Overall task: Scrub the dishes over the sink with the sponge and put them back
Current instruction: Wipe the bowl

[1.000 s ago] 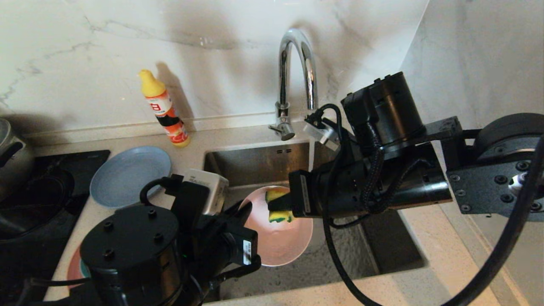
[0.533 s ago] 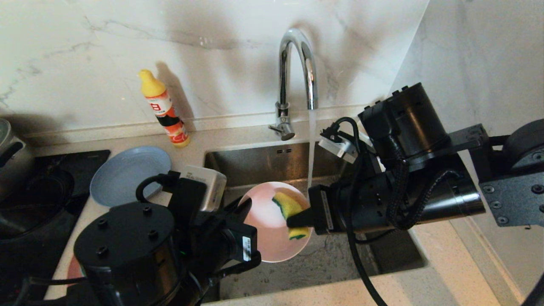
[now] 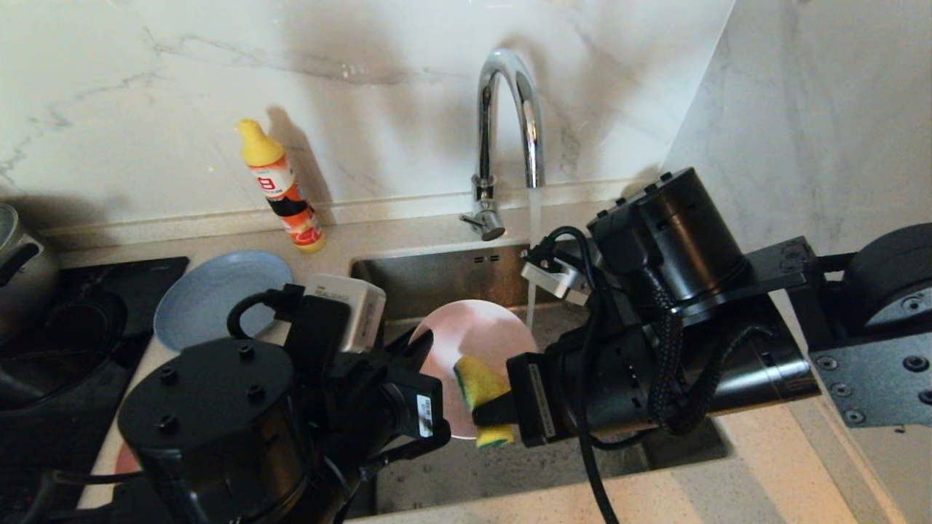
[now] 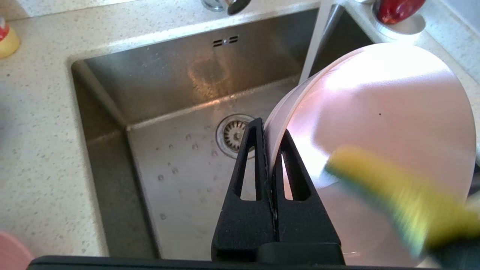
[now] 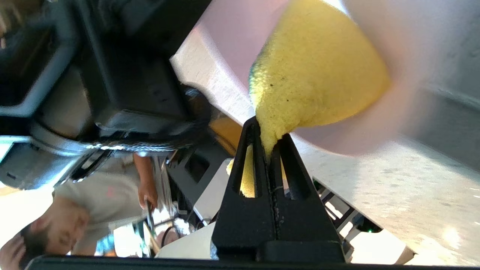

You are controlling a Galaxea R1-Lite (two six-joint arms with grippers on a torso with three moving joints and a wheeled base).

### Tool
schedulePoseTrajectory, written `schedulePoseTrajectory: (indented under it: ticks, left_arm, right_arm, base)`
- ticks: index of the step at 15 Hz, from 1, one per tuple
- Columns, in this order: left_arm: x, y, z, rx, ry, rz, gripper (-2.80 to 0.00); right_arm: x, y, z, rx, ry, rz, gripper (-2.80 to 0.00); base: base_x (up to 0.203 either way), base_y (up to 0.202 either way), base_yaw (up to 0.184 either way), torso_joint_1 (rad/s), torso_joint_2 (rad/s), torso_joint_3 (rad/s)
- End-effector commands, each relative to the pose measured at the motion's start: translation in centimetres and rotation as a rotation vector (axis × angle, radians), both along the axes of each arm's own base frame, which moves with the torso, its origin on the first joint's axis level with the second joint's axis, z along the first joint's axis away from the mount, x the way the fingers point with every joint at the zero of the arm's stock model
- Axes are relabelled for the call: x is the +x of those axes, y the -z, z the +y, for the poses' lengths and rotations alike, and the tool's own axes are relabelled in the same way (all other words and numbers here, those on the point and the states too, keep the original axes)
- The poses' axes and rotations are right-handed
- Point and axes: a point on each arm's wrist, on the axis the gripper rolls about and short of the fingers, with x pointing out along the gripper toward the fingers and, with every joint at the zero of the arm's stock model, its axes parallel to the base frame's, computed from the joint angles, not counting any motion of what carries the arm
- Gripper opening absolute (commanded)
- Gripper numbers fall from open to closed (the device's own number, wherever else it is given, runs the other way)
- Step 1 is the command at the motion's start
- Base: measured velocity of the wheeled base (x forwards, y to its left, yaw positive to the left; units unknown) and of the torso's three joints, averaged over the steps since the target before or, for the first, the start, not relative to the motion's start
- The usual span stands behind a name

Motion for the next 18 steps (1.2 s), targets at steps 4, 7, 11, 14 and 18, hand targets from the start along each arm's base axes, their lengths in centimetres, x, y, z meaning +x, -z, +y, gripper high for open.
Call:
schedulePoseTrajectory:
  ticks: [4,7,11,14,18]
  left_arm:
    - [0.2,-0.1,0.0,-0.006,-0.009,-0.005,-2.80]
    - [0.2,-0.1,0.0,-0.006,-0.009,-0.004,-2.80]
    - [0.3,-0.1,-0.1,-0.008,-0.009,-0.006,-2.80]
    - [0.3,-0.1,-0.1,-0.008,-0.009,-0.006,-2.80]
    - [0.2,-0.2,-0.1,-0.009,-0.008,-0.008,-2.80]
  right_arm:
    - [-0.9,0.4,2.1,-0.004,-0.061,0.012,-2.80]
    - [-0.9,0.2,2.5,0.005,-0.068,0.006,-2.80]
    - [0.2,0.1,0.5,-0.004,0.000,0.009,-2.80]
    - [1.1,-0.7,-2.0,0.015,0.069,-0.008,-2.80]
    - [1.8,-2.2,-3.4,0.056,0.116,-0.044,-2.80]
  base:
    - [0.000,0.000,0.000,0.000,0.00,0.000]
    - [0.000,0.000,0.000,0.000,0.00,0.000]
    - [0.000,0.000,0.000,0.000,0.00,0.000]
    - [0.000,0.000,0.000,0.000,0.00,0.000]
    - [0.000,0.000,0.000,0.000,0.00,0.000]
